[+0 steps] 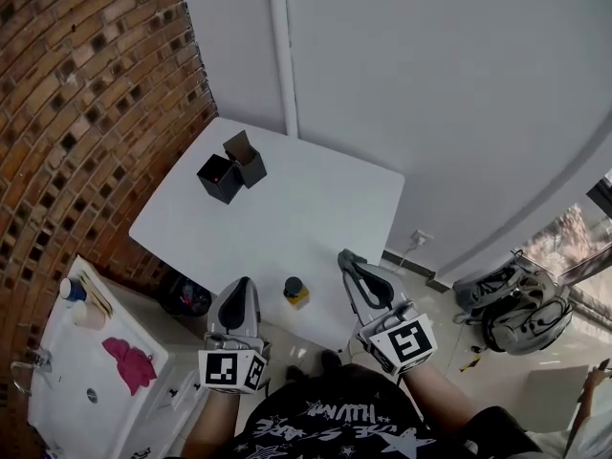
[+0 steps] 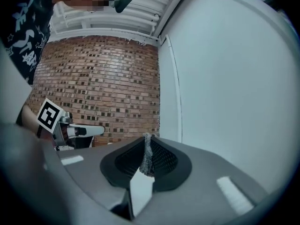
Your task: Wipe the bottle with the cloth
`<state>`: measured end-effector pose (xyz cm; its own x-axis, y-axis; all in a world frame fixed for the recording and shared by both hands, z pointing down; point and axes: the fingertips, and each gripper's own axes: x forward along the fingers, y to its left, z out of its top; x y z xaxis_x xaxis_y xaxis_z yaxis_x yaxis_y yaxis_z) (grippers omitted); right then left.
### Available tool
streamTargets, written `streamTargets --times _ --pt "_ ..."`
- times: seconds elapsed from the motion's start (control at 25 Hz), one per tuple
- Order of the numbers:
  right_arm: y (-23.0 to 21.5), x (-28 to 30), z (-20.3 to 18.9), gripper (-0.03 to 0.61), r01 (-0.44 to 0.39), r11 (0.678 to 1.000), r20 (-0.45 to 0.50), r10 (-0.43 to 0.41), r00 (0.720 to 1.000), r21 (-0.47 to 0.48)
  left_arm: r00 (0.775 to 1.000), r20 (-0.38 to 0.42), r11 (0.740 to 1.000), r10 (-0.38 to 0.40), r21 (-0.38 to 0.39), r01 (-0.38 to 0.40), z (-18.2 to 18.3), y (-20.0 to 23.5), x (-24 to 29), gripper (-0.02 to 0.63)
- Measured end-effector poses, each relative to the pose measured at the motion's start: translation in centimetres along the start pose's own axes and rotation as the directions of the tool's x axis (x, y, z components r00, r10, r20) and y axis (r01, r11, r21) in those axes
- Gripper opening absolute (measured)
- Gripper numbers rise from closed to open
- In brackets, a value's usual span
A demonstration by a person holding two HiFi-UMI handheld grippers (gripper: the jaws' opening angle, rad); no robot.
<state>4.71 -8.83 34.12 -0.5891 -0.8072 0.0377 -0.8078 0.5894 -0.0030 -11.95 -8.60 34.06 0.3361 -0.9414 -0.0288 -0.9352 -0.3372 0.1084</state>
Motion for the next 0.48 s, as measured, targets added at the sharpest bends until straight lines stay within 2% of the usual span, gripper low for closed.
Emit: streamTargets --times 0.16,0.48 --pt "-0.5 -0.4 0.2 0.04 0.033 0.999 0.001 -0.033 0.999 -0.015 1.0 -0.011 1.0 -0.009 0.011 0.009 -0.2 -0.5 0.2 0.003" --pt "-1.0 -0.5 0.3 0.04 0.031 0.999 -0.014 -0.032 0.999 -0.042 0.998 -0.064 0.999 -0.017 0.03 0.019 -2.1 -0.6 0.4 0.003"
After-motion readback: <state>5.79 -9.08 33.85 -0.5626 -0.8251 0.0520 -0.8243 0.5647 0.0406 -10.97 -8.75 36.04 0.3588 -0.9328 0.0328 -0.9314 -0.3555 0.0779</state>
